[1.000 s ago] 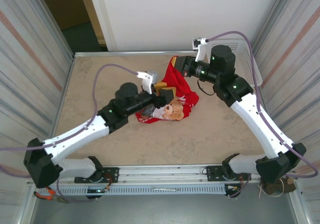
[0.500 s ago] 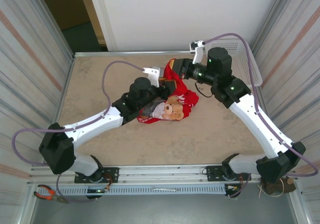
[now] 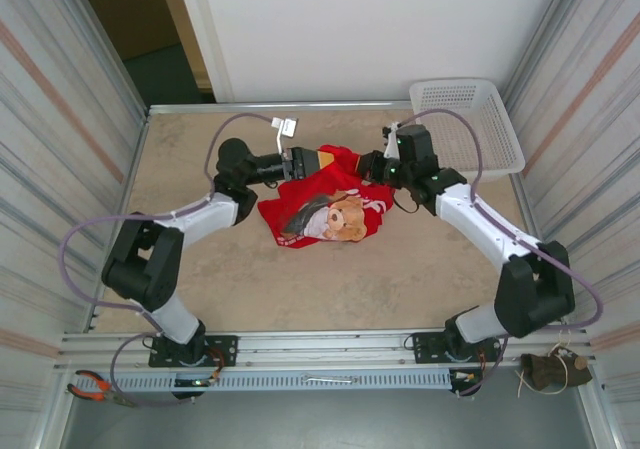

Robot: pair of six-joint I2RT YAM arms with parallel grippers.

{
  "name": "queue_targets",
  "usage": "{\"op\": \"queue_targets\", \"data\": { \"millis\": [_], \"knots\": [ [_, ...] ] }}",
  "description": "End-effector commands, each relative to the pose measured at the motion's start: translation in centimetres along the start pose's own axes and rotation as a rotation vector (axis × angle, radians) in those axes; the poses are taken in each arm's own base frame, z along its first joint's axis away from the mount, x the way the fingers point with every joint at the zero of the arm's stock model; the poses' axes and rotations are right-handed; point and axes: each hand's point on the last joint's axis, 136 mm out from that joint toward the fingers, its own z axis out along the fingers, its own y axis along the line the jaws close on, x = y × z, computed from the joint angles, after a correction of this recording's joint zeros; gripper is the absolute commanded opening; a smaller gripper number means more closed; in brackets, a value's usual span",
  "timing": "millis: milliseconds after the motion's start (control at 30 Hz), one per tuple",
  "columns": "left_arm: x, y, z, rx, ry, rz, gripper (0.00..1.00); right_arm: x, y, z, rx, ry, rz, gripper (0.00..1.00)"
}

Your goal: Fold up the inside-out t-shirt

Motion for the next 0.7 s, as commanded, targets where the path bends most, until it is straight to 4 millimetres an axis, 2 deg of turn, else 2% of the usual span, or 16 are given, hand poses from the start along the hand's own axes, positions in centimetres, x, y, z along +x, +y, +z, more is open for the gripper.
{"op": "queue_targets", "data": {
  "millis": [0, 100, 167, 200, 267, 333, 367, 467, 567, 667],
  "knots": [
    [-0.3, -5.9, 0.0, 0.201, 0.102, 0.089, 0.0, 0.1, 0.1, 0.8, -0.016, 0.0, 0.016, 0.0],
    [-0.4, -5.9, 0.0, 0.204, 0.106, 0.096, 0.0, -0.1, 0.7, 0.2, -0.032, -0.009, 0.008, 0.0],
    [-0.4, -5.6, 0.2, 0.203, 0.117, 0.089, 0.01, -1.1, 1.8, -1.2, -0.062, -0.037, 0.001, 0.0],
    [-0.4, -5.2, 0.1, 0.192, 0.112, 0.079, 0.07, -1.8, 2.5, -2.1, -0.081, -0.06, -0.005, 0.0],
    [-0.6, -3.8, -0.2, 0.147, 0.077, 0.063, 0.29, -3.4, 4.9, -4.4, -0.142, -0.106, -0.027, 0.0],
    [-0.9, -2.2, -0.9, 0.087, 0.02, 0.054, 0.45, -4.6, 7.6, -6.6, -0.222, -0.129, -0.042, 0.0],
    [-1.1, -1.4, -1.2, 0.057, -0.004, 0.043, 0.49, -5.3, 9.2, -7.8, -0.266, -0.14, -0.051, 0.0],
    [-1.8, -0.7, -1.9, 0.017, -0.07, 0.045, 0.53, -6.6, 12.3, -10.5, -0.348, -0.177, -0.074, 0.0],
    [-2.3, -0.5, -2.6, -0.02, -0.129, 0.048, 0.55, -7.2, 13.7, -12.0, -0.386, -0.201, -0.082, 0.0],
    [-2.5, 0.2, -3.8, -0.1, -0.203, 0.048, 0.59, -7.3, 14.3, -12.6, -0.406, -0.208, -0.079, 0.0]
  ]
}}
